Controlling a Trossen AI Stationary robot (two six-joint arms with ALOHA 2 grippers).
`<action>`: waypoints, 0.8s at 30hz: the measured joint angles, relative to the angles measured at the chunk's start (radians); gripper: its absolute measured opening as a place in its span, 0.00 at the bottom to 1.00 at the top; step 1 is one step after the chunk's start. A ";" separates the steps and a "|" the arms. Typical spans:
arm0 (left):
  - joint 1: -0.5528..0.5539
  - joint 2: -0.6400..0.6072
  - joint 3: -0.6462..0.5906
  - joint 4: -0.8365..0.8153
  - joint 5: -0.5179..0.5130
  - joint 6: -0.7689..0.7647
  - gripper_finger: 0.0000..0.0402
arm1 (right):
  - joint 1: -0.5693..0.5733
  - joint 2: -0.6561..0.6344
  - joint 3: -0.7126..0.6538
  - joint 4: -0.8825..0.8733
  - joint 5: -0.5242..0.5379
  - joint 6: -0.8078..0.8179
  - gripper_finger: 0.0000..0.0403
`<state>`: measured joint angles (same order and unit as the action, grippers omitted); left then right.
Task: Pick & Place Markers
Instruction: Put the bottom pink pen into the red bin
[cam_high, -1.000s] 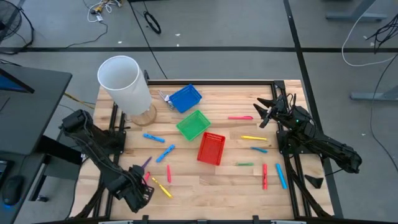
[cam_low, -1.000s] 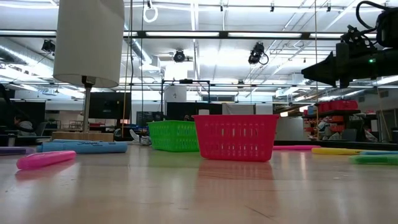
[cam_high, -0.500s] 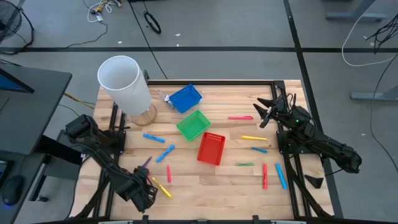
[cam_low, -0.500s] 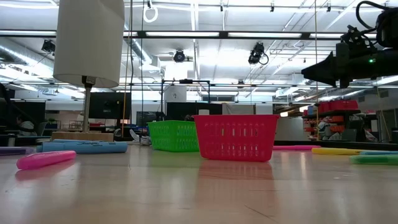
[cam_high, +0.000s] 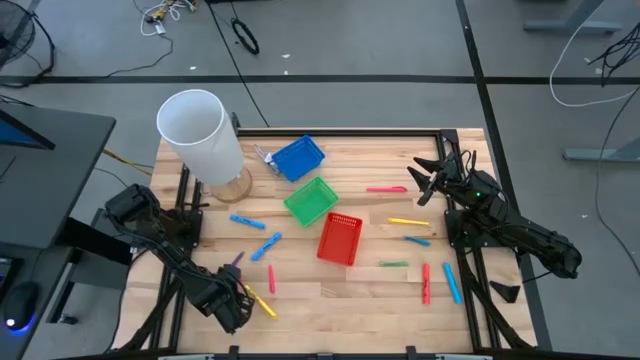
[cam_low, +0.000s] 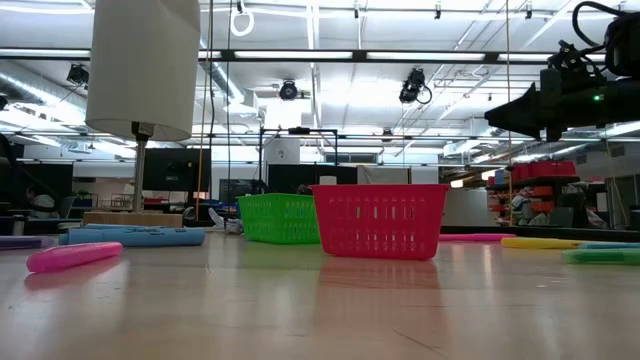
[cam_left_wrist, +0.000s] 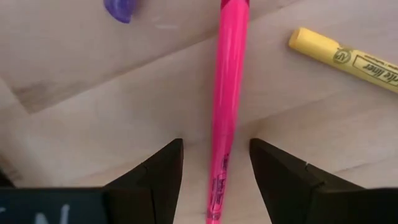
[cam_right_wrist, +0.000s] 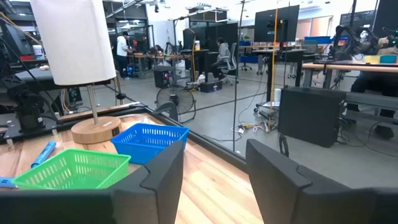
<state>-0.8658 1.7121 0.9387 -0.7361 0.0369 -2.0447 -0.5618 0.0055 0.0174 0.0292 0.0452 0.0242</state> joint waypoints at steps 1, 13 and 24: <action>0.000 0.000 -0.005 0.007 -0.004 0.000 0.49 | 0.000 0.000 0.000 0.000 0.000 0.000 0.44; 0.000 -0.001 -0.038 0.039 -0.014 0.000 0.49 | 0.000 0.000 0.000 0.000 0.000 0.000 0.44; -0.002 0.000 -0.039 0.066 -0.018 -0.004 0.25 | 0.000 0.000 0.000 0.000 0.000 0.000 0.44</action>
<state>-0.8673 1.7125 0.8997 -0.6702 0.0185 -2.0486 -0.5621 0.0056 0.0174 0.0292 0.0452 0.0239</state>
